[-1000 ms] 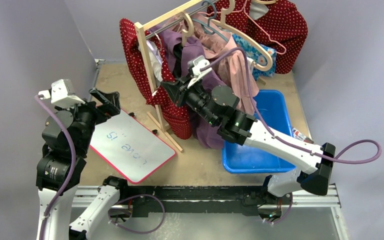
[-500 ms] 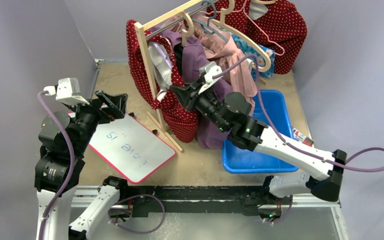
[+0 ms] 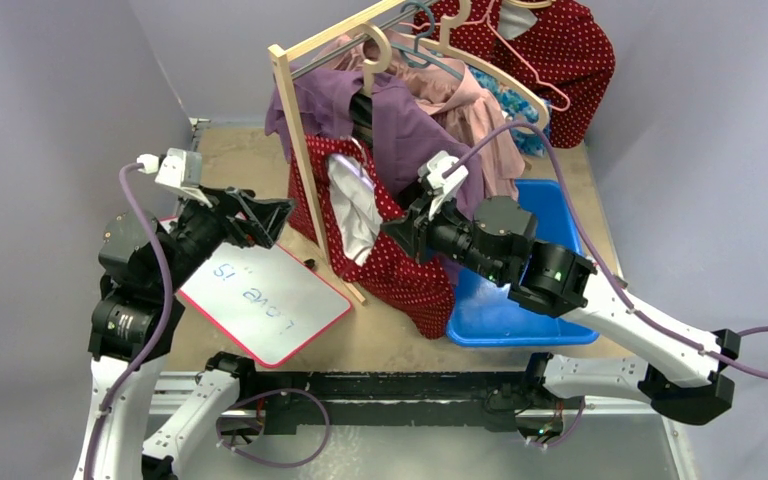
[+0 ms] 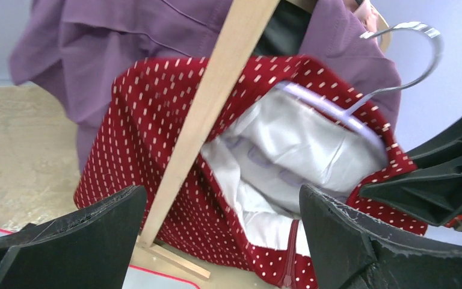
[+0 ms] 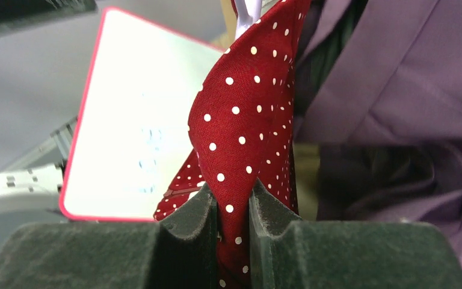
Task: Remove the skirt from the hanger
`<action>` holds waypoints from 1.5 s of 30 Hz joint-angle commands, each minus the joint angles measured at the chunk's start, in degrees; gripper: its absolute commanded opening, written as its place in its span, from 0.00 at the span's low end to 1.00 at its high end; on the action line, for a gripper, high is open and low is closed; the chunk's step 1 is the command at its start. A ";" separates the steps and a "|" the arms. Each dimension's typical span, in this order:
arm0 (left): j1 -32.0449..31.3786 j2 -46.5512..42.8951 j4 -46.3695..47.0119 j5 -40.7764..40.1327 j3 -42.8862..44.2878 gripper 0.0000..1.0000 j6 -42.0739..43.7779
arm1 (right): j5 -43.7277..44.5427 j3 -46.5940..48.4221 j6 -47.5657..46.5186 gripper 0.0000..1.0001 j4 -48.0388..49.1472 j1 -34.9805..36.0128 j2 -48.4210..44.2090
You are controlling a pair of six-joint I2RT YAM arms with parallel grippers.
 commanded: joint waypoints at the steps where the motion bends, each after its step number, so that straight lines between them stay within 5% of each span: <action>1: 0.38 0.21 5.44 5.96 -1.43 0.99 -1.71 | 0.29 3.93 3.77 0.00 -8.74 -0.07 -2.12; 15: 0.38 2.72 13.87 17.64 -5.36 1.00 -9.73 | -10.11 8.06 3.67 0.00 -26.20 -0.06 2.20; 21: 0.38 1.12 16.92 19.89 -7.46 0.94 -12.35 | -21.38 13.09 2.44 0.00 -23.95 -0.08 7.63; 26: 0.38 0.07 12.60 15.44 -6.13 0.89 -9.81 | -25.95 18.93 2.09 0.00 -23.17 -0.06 11.66; 33: 0.39 -2.04 4.04 2.13 -4.16 0.89 -4.93 | -12.82 19.35 5.31 0.00 -33.15 -0.05 8.17; 45: 0.44 -3.04 5.63 -1.47 -5.54 0.89 -5.56 | -29.92 8.30 5.13 0.00 -26.99 0.02 -4.93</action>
